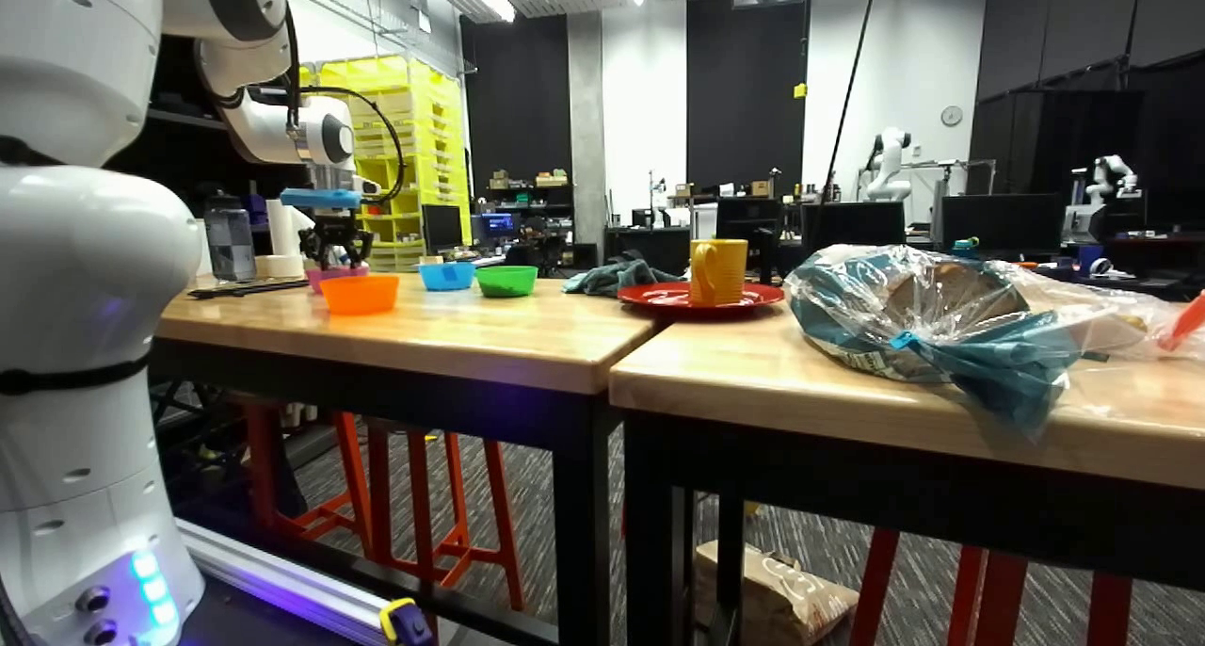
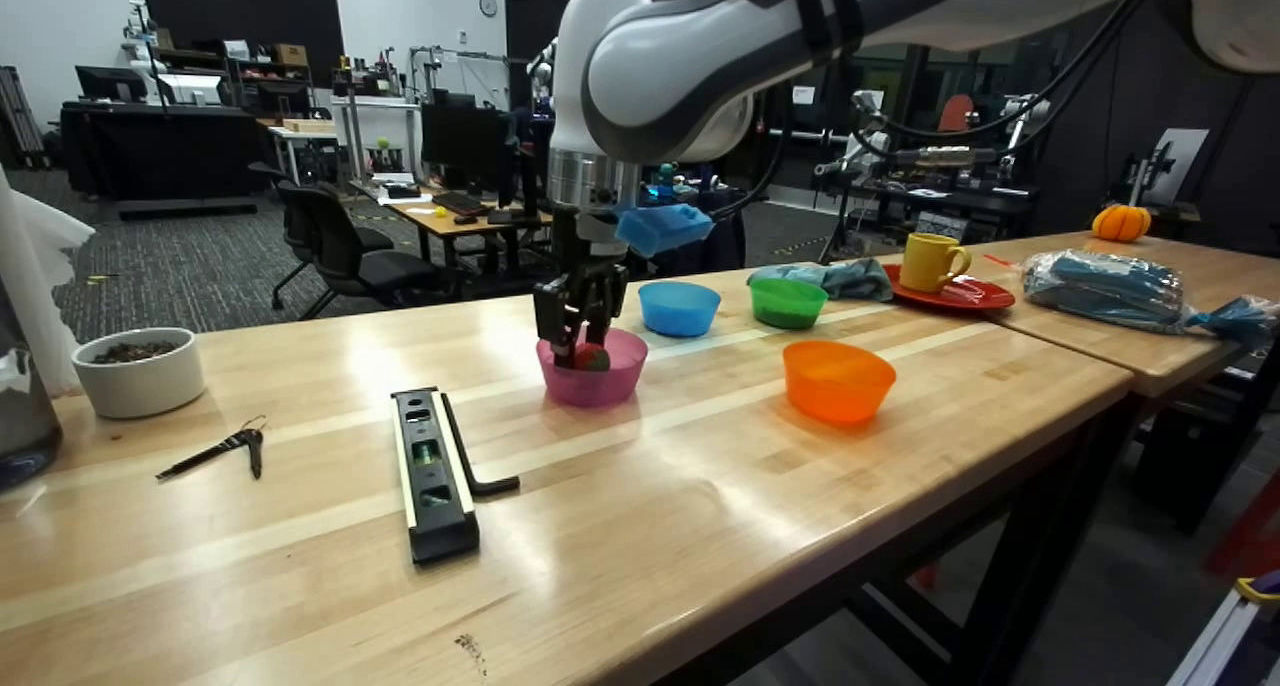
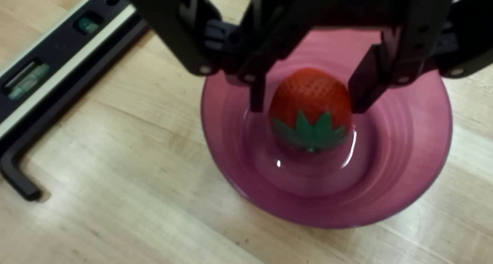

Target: Remove the toy fruit from the orange plate and put it in the pink bowl

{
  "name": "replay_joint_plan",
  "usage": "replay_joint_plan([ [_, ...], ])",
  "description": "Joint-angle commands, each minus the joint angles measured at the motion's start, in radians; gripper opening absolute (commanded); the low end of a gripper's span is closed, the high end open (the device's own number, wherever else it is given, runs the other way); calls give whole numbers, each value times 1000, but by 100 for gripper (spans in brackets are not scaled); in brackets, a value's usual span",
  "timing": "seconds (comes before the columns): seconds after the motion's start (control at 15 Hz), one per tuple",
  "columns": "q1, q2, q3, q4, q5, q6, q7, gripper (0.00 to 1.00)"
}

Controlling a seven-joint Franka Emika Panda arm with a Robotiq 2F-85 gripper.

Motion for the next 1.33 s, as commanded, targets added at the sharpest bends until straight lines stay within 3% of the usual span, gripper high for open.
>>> replay_joint_plan([
  [0.0,15,-28,-7,-4,12,-8,-12,89],
  [0.2,16,-53,-2,-18,17,-17,-15,100],
  [1.27,7,-320,7,-140,44,-190,-15,100],
])
